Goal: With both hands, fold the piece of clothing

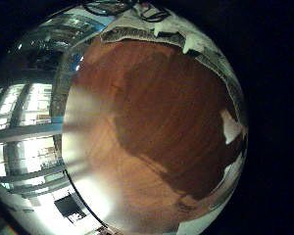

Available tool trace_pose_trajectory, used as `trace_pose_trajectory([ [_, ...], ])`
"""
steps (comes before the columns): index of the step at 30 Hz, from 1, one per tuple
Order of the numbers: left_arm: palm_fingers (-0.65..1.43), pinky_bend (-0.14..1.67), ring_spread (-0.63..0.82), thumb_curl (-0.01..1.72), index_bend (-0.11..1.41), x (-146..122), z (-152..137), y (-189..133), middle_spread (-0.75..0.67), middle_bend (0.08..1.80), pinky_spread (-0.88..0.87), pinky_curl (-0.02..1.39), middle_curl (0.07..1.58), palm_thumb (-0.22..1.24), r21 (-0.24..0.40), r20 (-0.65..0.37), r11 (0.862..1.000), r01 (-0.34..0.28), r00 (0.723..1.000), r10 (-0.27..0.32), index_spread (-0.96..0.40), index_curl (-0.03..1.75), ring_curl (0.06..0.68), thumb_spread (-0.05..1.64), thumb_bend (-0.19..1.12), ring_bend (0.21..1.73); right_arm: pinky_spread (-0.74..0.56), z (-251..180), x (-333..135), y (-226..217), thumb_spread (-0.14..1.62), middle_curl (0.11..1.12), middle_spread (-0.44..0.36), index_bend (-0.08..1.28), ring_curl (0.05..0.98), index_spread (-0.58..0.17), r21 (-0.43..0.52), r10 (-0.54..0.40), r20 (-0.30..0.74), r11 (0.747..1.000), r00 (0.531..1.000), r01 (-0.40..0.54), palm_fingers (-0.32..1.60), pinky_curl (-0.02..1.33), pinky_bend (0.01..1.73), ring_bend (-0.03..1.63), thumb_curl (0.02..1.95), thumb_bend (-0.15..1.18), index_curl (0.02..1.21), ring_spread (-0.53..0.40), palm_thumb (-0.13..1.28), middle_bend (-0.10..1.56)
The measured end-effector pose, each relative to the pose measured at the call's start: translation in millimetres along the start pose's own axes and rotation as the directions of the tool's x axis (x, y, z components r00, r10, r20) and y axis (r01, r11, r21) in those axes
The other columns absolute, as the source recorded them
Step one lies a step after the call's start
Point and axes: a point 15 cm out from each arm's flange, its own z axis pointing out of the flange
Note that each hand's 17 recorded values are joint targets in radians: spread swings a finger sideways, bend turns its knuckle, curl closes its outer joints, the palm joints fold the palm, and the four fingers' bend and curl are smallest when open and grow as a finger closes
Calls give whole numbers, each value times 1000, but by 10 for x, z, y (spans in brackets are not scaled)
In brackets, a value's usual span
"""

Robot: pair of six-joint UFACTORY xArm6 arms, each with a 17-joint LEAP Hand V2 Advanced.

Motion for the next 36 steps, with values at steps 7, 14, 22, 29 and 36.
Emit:
trace_pose_trajectory([
  [7,1212,394,-445,330,366,28,-33,-43,-437,766,-414,325,609,480,5,7,1000,9,1000,-9,-418,517,304,1058,2,891,342,2,5,5,1348,376,-19,166,234,-372,2,1,1,1000,1000,-1,275,258,334,422,196,-10,300,121,299,259],
  [14,1118,585,-505,315,518,-56,-237,119,-501,877,-627,421,711,551,-23,38,1000,9,999,-8,-537,653,409,1242,1,1037,337,95,-2,-38,1351,375,-25,161,238,-371,-19,-5,5,1000,1000,5,282,264,340,427,195,-8,297,105,306,252],
  [22,1046,651,-512,315,562,-223,-401,355,-521,917,-699,486,785,562,-59,57,997,40,998,-36,-596,764,463,1300,-9,1090,282,502,-173,-371,1311,374,-27,134,265,-355,-22,-57,63,998,996,59,271,279,394,516,208,-15,268,40,322,235],
  [29,1012,667,-508,322,562,-270,-466,415,-530,922,-722,532,832,552,-66,60,996,51,997,-47,-627,842,494,1309,-11,1115,210,1073,-313,-788,1225,385,-39,157,278,-318,11,-84,93,996,992,83,287,279,413,562,239,-15,269,-4,364,258],
  [36,1004,669,-503,334,549,-303,-494,455,-534,917,-736,568,861,537,-77,56,995,68,996,-63,-643,899,510,1290,-14,1129,204,1551,-407,-1075,1157,394,-44,164,278,-297,42,-79,107,996,991,75,262,271,391,556,258,-22,284,-13,369,275],
])
